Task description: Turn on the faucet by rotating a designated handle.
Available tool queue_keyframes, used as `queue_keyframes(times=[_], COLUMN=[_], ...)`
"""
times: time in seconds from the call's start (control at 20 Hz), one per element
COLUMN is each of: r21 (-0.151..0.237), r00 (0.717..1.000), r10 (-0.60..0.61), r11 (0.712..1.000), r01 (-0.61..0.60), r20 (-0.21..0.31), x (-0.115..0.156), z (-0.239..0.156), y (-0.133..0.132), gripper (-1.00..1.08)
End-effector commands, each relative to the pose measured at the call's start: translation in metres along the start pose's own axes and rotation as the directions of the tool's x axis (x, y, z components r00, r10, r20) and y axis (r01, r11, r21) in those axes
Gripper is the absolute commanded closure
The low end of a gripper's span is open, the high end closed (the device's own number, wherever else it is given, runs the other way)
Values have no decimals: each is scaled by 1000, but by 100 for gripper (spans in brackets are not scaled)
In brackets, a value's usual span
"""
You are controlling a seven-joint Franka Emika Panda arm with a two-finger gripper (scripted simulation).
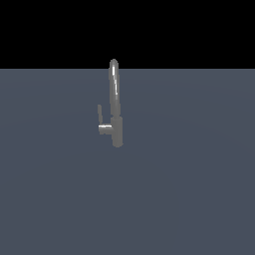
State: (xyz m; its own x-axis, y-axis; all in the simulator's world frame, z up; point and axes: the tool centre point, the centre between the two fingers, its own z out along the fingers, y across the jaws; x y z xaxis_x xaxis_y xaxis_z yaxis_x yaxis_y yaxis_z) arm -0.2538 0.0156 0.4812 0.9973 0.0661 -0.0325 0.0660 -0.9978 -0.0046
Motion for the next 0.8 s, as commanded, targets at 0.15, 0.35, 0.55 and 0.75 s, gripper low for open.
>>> queue_keyframes(times=[0.15, 0.35, 0.55, 0.75], r21=[5, 23, 29, 27], r00=[1000, 998, 997, 997], r10=[14, 60, 71, 75], r11=[1000, 998, 997, 997], r01=[-14, -60, -71, -75], r20=[2, 11, 17, 9], x=[1, 3, 3, 3], z=[1, 3, 5, 3], y=[3, 13, 16, 15], gripper=[108, 108, 108, 108])
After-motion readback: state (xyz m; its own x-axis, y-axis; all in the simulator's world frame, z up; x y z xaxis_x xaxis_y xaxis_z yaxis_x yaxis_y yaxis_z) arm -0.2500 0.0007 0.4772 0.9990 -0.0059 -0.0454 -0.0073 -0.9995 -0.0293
